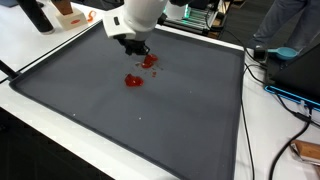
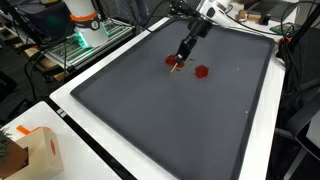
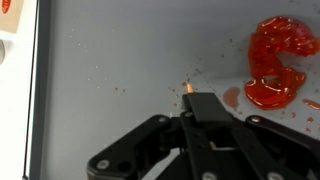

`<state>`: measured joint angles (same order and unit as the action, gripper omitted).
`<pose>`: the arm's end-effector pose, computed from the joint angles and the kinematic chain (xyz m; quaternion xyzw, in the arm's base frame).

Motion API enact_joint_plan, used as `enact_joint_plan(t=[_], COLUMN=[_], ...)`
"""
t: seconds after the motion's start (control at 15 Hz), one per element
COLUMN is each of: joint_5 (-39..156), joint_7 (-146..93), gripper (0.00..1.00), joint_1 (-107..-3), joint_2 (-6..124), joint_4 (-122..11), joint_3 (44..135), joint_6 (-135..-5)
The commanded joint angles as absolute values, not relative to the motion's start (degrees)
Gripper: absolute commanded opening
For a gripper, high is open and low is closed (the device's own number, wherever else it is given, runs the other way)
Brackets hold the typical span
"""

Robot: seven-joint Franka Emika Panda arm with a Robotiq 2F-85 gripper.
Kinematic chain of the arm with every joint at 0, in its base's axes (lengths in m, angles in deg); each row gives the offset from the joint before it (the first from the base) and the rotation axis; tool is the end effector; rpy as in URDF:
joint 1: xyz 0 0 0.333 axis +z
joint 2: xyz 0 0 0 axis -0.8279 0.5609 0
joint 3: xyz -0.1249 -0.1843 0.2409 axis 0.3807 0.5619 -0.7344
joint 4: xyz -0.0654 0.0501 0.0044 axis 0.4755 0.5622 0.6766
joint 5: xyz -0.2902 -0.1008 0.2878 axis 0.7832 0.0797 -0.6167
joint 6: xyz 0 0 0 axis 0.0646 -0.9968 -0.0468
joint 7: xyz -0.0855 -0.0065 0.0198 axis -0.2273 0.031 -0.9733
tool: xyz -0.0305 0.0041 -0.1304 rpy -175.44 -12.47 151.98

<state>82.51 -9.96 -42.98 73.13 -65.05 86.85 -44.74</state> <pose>0.6277 0.0847 0.2053 0.9588 0.0361 -0.1290 0.2504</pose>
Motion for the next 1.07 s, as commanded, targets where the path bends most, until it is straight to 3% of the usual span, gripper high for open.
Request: enact_joint_plan(t=[0.0,1.0], joint_5=[77.85,58.90], joint_7=[-16.26,-42.32], gripper=[0.03,0.03], joint_1=[-45.76,-52.76], joint_2=[68.86,56.81], joint_4=[-68.19,-75.66], joint_3=[84.96,81.45], joint_6=[-47.87,-55.36])
